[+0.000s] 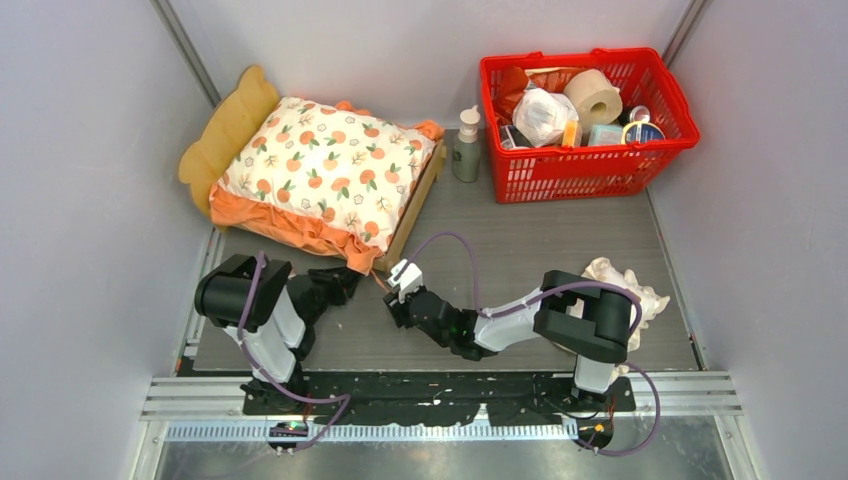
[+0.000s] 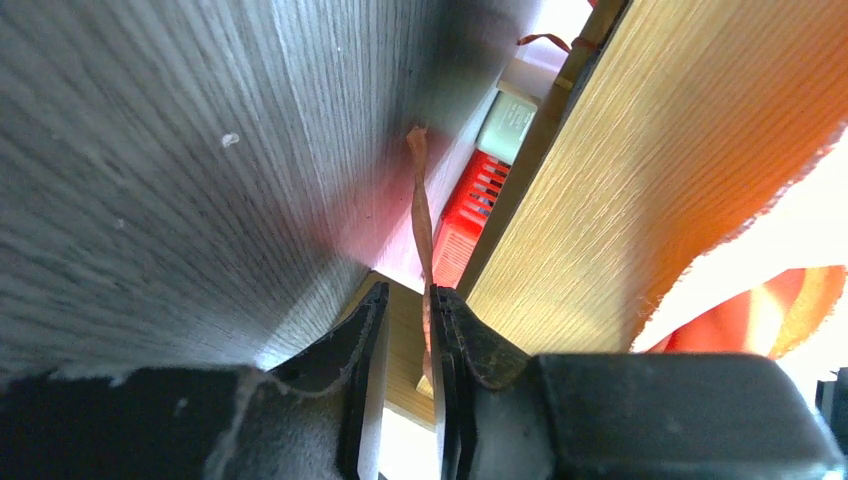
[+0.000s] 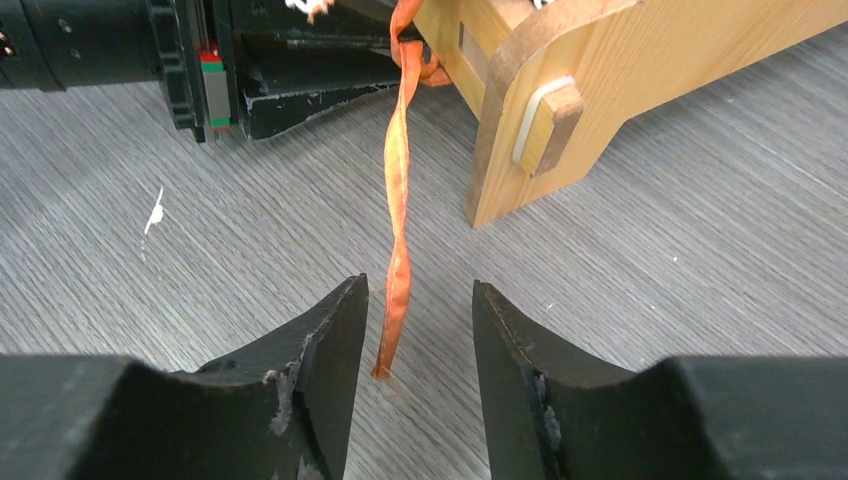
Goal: Set up the pet bed
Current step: Adjust the ropes on the bed frame.
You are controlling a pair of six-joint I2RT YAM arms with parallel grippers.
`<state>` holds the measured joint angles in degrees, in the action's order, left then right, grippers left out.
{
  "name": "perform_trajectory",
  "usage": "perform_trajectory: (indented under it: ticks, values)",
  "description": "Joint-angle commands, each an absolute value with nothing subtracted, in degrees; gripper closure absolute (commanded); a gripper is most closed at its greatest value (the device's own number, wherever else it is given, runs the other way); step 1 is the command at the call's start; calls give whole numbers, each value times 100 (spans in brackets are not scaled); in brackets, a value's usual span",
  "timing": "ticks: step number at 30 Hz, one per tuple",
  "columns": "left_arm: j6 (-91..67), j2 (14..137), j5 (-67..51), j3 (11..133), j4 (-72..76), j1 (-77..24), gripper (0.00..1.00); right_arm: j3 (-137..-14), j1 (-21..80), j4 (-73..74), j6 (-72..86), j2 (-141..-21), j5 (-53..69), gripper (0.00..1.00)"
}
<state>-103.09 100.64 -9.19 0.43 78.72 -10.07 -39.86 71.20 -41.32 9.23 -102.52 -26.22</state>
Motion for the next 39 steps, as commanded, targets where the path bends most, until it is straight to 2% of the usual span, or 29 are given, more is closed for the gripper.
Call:
perform_trajectory:
  ticks: [1, 2, 4, 5, 7, 10, 14, 16, 19, 21, 24, 33, 39]
  values:
    - [-10551, 9988, -634, -186, 8533, -1040, 77, -4072, 7163, -4790, 725, -10292, -2860, 53]
    - [-10563, 9971, -576, -169, 8527, -1066, 79, -4088, 7163, -4829, 688, -10316, -2876, 56]
    - [-10601, 9963, -484, -168, 8530, -1097, 84, -4172, 7156, -4839, 579, -10321, -2998, 69]
    - [-10610, 9972, -458, -167, 8538, -1103, 89, -4208, 7155, -4776, 496, -10307, -3114, 80]
    - [-10612, 9974, -444, -165, 8528, -1105, 94, -4282, 7148, -4754, 336, -10229, -3192, 93]
    - [-10632, 9957, -440, -244, 8538, -1107, 100, -4288, 7119, -4850, 89, -10030, -3219, 95]
    - [-10635, 9758, -280, -628, 8534, -1105, 99, -4392, 6993, -4702, -172, -9821, -3194, 95]
    - [-10584, 9648, -158, -812, 8533, -1107, 90, -4427, 6897, -4678, -282, -9742, -3143, 95]
    - [-10464, 9654, -347, -799, 8530, -1107, 82, -4531, 6715, -4561, -330, -9627, -3092, 95]
    - [-10433, 9703, -424, -810, 8529, -1121, 72, -4582, 6614, -4523, -376, -9588, -2950, 95]
    - [-10307, 9654, -417, -819, 8527, -1116, 65, -4624, 6501, -4489, -505, -9532, -2801, 95]
    - [-9887, 8754, 193, -1024, 8398, -1125, 62, -5006, 6147, -4027, -589, -9498, -2209, 95]
    - [-9562, 7823, 81, -1098, 7309, -1129, 57, -5099, 5968, -3946, -427, -9538, -2155, 95]
